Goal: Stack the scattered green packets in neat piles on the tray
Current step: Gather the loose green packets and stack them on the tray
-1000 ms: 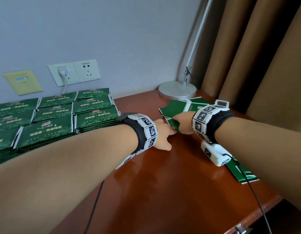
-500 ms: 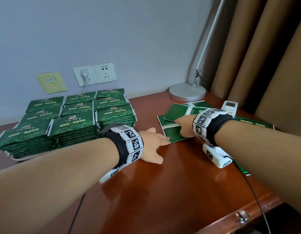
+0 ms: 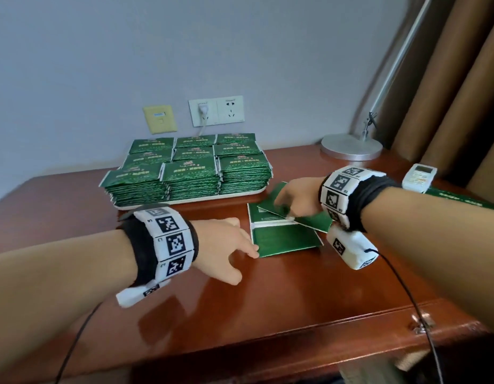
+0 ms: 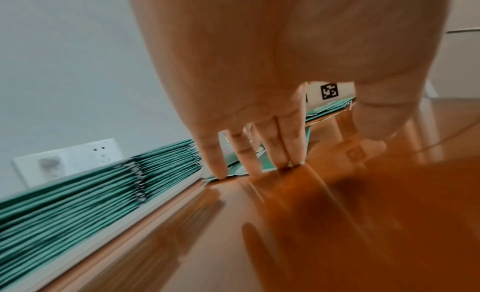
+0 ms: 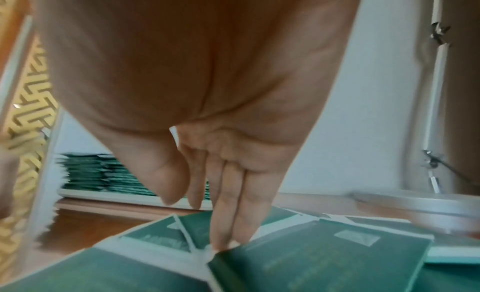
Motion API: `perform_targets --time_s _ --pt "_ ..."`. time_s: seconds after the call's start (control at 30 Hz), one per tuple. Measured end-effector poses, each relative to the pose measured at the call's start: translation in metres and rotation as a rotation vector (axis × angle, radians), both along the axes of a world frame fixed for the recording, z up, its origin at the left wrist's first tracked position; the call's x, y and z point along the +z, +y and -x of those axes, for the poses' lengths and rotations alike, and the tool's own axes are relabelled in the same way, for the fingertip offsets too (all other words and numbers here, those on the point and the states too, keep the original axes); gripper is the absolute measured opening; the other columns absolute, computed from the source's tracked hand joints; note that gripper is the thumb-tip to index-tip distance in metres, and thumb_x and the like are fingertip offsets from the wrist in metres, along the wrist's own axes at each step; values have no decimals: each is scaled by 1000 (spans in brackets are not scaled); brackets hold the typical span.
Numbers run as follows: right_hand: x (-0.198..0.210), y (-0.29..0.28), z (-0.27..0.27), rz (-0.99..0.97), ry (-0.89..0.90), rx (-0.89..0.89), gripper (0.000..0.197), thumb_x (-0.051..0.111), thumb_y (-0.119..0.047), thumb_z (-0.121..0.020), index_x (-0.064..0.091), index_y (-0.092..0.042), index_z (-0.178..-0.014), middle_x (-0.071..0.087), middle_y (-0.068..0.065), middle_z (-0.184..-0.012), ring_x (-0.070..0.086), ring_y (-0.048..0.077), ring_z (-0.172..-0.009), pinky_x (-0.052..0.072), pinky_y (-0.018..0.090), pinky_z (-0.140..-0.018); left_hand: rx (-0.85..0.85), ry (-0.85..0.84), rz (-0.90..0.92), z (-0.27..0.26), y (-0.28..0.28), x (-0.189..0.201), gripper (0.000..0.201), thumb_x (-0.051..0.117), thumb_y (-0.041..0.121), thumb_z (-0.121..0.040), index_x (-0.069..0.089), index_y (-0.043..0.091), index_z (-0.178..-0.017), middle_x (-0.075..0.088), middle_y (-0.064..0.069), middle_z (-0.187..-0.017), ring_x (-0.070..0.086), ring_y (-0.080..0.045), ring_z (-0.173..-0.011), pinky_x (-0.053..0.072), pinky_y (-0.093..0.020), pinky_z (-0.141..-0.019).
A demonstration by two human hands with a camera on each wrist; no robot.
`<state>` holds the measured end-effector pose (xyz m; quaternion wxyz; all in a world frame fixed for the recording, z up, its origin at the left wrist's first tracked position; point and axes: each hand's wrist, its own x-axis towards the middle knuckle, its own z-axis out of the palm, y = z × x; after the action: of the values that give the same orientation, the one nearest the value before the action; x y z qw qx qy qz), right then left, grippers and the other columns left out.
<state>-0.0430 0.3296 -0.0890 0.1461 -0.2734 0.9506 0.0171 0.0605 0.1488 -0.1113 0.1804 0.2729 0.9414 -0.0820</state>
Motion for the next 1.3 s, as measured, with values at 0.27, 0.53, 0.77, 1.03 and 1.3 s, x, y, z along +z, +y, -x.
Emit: perform_targets --time_s 0.27,0.53,0.77,1.03,1.3 --pt "2 -54 -19 187 -39 131 44 55 1 -86 64 -29 -117 63 -4 -121 63 16 -104 50 32 -95 271 -47 -33 -59 -68 19 33 63 45 -75 72 38 -105 63 26 -94 55 1 -97 45 -17 -89" --pt "0 -90 -20 -51 102 250 60 64 -23 -88 41 -22 -142 50 2 -134 51 20 -118 39 23 -87 417 123 -75 -26 -81 12 23 51 25 -89 70 17 -99 70 5 -97 59 -11 -80 52 -29 -84" --pt "-4 -104 3 -186 79 227 74 69 -29 -85 31 -15 -148 43 3 -144 46 22 -127 40 29 -100 515 90 61 28 -80 -9 60 55 47 -91 40 12 -138 48 -11 -127 52 -29 -113 47 -42 -95" --pt "-18 -132 30 -364 64 231 79 75 -42 -75 45 -6 -139 55 9 -133 55 25 -118 48 35 -97 491 16 202 53 -67 0 61 68 49 -82 51 6 -122 54 -10 -114 46 -21 -83 47 -32 -67" --pt "-28 -144 55 -488 224 237 90 76 -65 -40 54 -20 -115 57 1 -93 61 27 -88 54 44 -78 452 -20 218 68 -64 2 65 73 48 -78 51 2 -118 49 -6 -95 53 -23 -90 39 -29 -70"
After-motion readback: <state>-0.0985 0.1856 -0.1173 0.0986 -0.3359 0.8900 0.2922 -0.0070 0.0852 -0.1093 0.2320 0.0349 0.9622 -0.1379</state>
